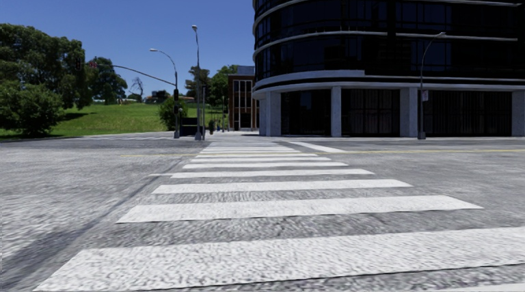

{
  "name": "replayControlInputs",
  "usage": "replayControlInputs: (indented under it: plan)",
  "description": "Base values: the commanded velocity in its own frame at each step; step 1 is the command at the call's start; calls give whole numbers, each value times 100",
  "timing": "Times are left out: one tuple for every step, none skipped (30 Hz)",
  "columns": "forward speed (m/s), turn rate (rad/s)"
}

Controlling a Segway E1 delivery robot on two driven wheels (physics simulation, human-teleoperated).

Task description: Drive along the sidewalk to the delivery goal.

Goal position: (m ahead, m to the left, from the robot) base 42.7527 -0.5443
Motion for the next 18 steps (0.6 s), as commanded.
replayControlInputs:
  plan:
    - [200, 15]
    - [200, 7]
    - [200, 0]
    - [200, 0]
    - [200, 0]
    - [200, 0]
    - [200, 0]
    - [200, 0]
    - [200, 0]
    - [200, 0]
    - [200, 0]
    - [200, 0]
    - [200, 0]
    - [200, 0]
    - [200, 0]
    - [200, 0]
    - [200, 0]
    - [200, 0]
